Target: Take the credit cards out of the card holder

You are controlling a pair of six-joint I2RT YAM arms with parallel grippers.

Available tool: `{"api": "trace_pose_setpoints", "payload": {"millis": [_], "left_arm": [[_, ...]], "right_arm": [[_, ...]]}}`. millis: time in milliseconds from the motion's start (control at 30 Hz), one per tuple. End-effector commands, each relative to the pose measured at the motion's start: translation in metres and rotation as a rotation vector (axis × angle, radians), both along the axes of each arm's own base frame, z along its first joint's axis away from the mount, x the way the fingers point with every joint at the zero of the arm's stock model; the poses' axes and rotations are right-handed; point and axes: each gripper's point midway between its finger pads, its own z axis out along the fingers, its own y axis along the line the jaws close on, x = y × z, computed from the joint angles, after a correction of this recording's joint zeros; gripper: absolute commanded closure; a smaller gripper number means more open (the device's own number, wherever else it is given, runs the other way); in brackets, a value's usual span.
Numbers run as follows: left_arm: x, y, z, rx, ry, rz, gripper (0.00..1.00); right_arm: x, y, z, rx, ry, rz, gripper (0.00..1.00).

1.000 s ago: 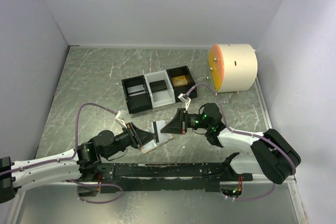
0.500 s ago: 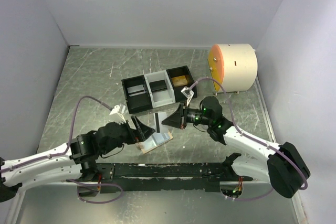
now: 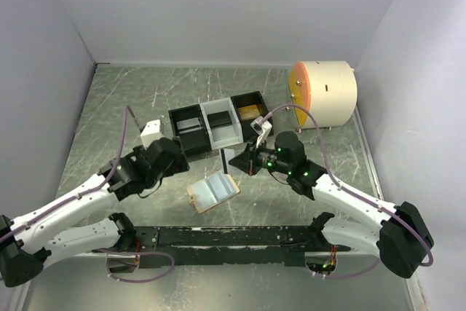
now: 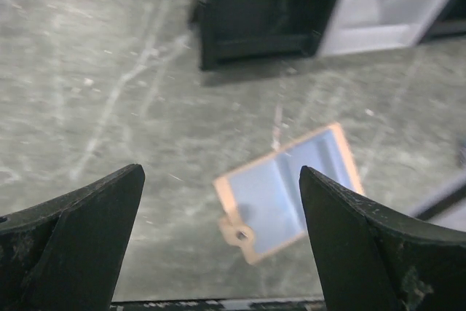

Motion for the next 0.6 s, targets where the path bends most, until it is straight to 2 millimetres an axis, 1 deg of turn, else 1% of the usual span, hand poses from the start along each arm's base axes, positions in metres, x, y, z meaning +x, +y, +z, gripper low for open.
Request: {"api": "trace_pose_setpoints", "payload": {"millis": [0, 133, 200, 233, 300, 367, 400, 500, 567], "left_arm": [[0.025, 0.029, 0.004, 0.129, 0.023, -0.016, 0.0], [0.053, 0.055, 0.013, 0.131, 0.045, -0.001, 0.01], [0.063, 0.076, 0.017, 0.144, 0.047, 0.047, 0.0], [0.068, 0.089, 0.018, 0.15, 0.04, 0.084, 0.0], [0.072, 0.105, 0.02, 0.158, 0.016, 0.131, 0.01], [0.071, 0.116, 0.015, 0.173, -0.004, 0.177, 0.0], [0.07, 0.12, 0.013, 0.177, -0.019, 0.198, 0.01], [0.069, 0.117, 0.022, 0.16, -0.055, 0.171, 0.0], [0.072, 0.119, 0.026, 0.173, -0.086, 0.168, 0.0]], "right_arm": [[0.008, 0.009, 0.009, -0.084, -0.129, -0.012, 1.0], [-0.002, 0.027, 0.016, -0.163, -0.271, 0.03, 1.0], [-0.001, 0.031, 0.018, -0.186, -0.309, 0.029, 1.0], [-0.001, 0.033, 0.019, -0.191, -0.322, 0.038, 1.0], [0.002, 0.035, 0.019, -0.206, -0.34, 0.041, 1.0], [0.007, 0.037, 0.02, -0.226, -0.364, 0.041, 1.0], [0.01, 0.038, 0.019, -0.24, -0.379, 0.036, 1.0], [0.022, 0.042, 0.016, -0.29, -0.425, 0.027, 1.0], [0.03, 0.047, 0.016, -0.32, -0.464, 0.032, 1.0]]}}
